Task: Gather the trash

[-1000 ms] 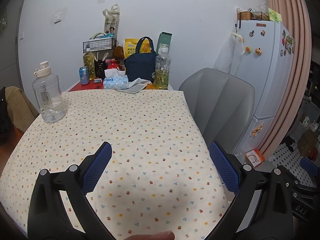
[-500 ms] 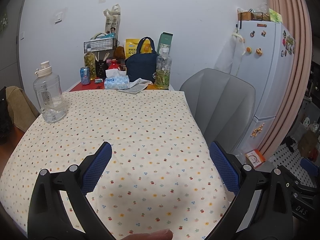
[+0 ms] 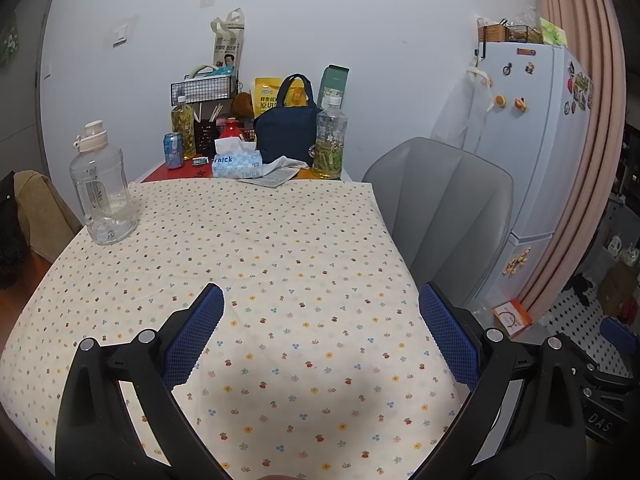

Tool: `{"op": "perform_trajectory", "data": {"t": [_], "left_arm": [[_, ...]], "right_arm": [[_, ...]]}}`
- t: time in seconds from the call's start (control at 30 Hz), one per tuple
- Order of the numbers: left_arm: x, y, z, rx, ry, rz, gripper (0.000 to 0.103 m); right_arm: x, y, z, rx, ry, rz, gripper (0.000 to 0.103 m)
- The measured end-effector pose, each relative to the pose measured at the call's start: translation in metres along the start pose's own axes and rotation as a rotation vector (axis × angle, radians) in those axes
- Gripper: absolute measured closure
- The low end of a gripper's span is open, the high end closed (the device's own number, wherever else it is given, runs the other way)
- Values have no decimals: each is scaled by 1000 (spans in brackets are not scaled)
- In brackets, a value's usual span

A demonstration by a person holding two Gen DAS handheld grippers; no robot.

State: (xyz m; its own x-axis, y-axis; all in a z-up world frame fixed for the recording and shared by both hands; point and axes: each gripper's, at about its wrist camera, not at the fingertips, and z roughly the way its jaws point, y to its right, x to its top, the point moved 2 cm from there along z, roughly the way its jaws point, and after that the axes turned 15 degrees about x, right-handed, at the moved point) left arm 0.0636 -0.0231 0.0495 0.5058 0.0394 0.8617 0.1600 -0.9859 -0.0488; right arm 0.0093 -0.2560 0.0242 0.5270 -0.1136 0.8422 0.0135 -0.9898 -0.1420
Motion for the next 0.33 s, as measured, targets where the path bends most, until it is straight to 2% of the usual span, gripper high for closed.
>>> {"op": "perform_trajectory", "data": {"t": [0.33], "left_arm": [[0, -3, 2, 12, -9, -10, 6]], "right_arm": [[-2, 0, 0, 6, -2, -7, 8]]}}
